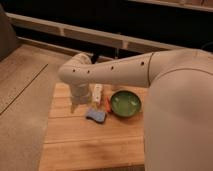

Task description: Pick up the ceramic bowl

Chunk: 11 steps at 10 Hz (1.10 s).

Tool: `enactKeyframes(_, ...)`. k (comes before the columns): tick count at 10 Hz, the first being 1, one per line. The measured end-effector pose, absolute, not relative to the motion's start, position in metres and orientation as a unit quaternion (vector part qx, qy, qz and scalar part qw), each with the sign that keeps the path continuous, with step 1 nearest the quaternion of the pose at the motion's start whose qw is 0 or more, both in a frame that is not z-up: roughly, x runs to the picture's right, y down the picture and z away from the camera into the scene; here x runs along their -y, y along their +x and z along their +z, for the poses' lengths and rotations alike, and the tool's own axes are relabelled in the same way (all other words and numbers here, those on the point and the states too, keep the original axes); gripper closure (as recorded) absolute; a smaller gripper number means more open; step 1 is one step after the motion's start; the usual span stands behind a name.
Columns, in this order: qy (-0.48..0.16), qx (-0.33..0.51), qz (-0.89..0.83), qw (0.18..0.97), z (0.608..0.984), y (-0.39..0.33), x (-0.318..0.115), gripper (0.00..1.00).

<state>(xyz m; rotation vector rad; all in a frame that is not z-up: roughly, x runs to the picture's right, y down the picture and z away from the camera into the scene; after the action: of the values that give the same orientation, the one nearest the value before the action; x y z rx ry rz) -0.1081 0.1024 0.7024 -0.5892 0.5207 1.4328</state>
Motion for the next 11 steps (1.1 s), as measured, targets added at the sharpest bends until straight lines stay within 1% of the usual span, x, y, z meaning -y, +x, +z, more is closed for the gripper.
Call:
enactKeyframes(2,-0.251,-0.222,0.638,0.693,0.704,-0.105,-0.092,0.35)
enactKeyframes(5,-0.195,-0.140,0.599,0.764,0.710,-0.090,-0.026,0.35)
enactKeyframes(7,-0.175,-0.103,0.580,0.789,0.709,-0.070,0.004,0.35)
enactKeyframes(8,-0.171,-0.095,0.576,0.794,0.708,-0.066,0.010,0.35)
enactKeyframes(11,-0.172,-0.095,0.572,0.797,0.709,-0.068,0.009,0.35)
